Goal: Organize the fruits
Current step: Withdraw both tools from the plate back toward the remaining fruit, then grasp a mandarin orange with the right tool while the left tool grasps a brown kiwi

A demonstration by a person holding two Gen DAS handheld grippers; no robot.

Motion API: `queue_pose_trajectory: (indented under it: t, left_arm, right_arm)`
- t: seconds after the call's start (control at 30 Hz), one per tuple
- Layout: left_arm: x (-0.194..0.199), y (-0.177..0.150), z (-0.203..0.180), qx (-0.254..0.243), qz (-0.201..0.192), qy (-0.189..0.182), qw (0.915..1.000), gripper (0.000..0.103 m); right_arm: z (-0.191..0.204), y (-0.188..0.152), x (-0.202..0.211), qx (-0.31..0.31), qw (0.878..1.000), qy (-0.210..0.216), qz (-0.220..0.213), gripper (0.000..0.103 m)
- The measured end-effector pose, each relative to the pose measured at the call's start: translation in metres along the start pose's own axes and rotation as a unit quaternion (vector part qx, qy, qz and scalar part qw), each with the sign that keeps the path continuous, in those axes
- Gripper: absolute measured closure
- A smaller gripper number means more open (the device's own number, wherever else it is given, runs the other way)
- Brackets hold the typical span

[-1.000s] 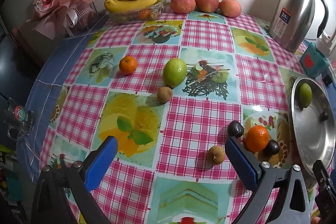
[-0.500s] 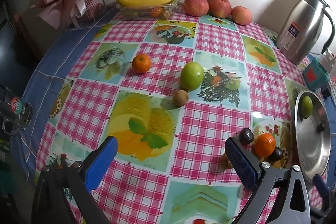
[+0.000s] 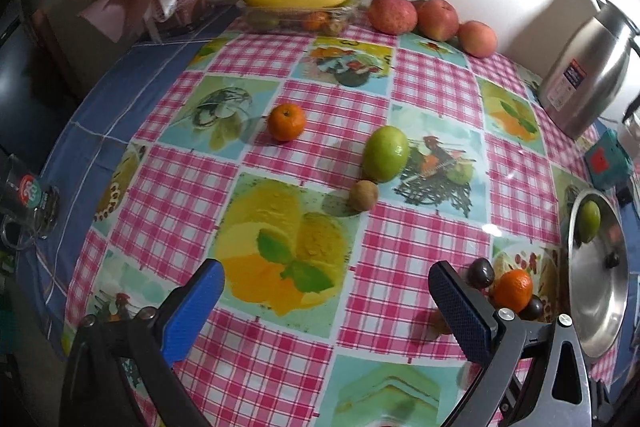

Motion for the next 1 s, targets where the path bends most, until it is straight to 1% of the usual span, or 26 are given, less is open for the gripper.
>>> queue_pose_trajectory:
  t: [0.17, 0.4, 0.5, 0.63, 0.77, 0.93, 1.0]
  left_arm:
    - [-0.01, -0.011, -0.015, -0.032, 0.02, 0.004, 0.9993, 0.0]
    - [-0.025, -0.024, -0.029, -0.046, 0.051, -0.005, 0.9976, 0.0]
    - [-0.03, -0.03, -0.036, -0.061, 0.062, -0.004, 0.9962, 0.0]
    - [-0.035, -0.037, -0.044, -0.073, 0.082, -0.012, 0.9939, 0.0]
    - [-0.042, -0.044, -0.052, -0.093, 0.089, -0.01, 0.9916, 0.0]
    - [-0.049, -0.052, -0.066, -0.11, 0.1, -0.02, 0.9887, 0.0]
    - [-0.052, -0.055, -0.069, -0.115, 0.104, -0.019, 0.9877, 0.0]
  right_arm:
    - [-0.004, -0.001, -0.007, -0.008, 1.0, 0.0, 0.014, 0.001]
    - [-0.007, -0.004, -0.018, -0.003, 0.999, -0.008, 0.036, 0.001]
    - [-0.005, -0.003, -0.025, 0.001, 0.999, -0.008, 0.044, 0.001]
    - [-0.005, -0.003, -0.035, 0.007, 0.998, -0.012, 0.057, 0.001]
    - [-0.014, -0.005, -0.045, -0.004, 0.997, -0.024, 0.073, 0.001]
    - [-0.018, -0.005, -0.048, 0.002, 0.997, -0.031, 0.072, 0.001]
    - [-0.018, -0.004, -0.049, 0.009, 0.997, -0.034, 0.074, 0.001]
Point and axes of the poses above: each gripper's, at about its wrist camera, not at the fingertips, and x roughly against the way its jaws point, z to its left, y to its top, the point moved 8 cm from there along -x, roughly the way its jaws point, and after that the axes turned 14 degrees about x, right-handed, at the moved point
